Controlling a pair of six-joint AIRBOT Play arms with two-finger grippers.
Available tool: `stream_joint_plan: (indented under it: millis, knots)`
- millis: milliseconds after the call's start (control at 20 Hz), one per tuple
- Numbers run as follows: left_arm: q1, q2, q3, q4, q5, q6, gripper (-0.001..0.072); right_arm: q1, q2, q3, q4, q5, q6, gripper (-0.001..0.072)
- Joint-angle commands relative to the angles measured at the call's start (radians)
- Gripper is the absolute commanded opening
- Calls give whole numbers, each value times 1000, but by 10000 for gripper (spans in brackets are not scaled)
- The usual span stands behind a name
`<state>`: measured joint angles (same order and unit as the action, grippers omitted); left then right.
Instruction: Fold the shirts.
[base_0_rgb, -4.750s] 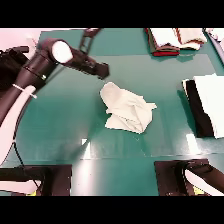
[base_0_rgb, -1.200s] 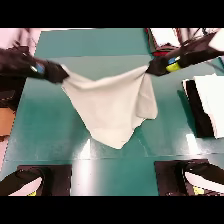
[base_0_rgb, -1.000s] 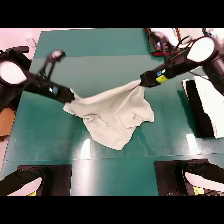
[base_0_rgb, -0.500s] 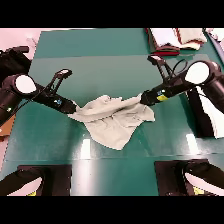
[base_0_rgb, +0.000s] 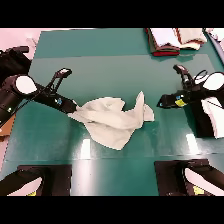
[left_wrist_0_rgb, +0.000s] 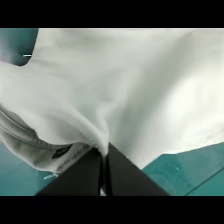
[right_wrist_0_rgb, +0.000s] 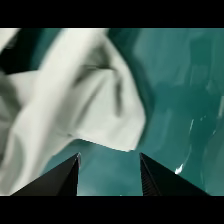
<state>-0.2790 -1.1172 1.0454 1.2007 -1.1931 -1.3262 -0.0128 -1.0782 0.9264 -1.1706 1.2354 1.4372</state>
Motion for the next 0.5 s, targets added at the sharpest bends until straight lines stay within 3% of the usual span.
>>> stream_joint_plan:
  millis: [0, 400, 450]
  knots:
    - [0, 0, 0, -4, 38, -4, 26, -95, -107, -74, 129, -56, -111, 442]
    - [0, 0, 0, -4, 48, -8, 25, 90, -363, 64, 154, -111, -149, 434]
    - [0, 0, 0, -4, 48, -8, 26, 114, -371, 85, 146, -117, -153, 345]
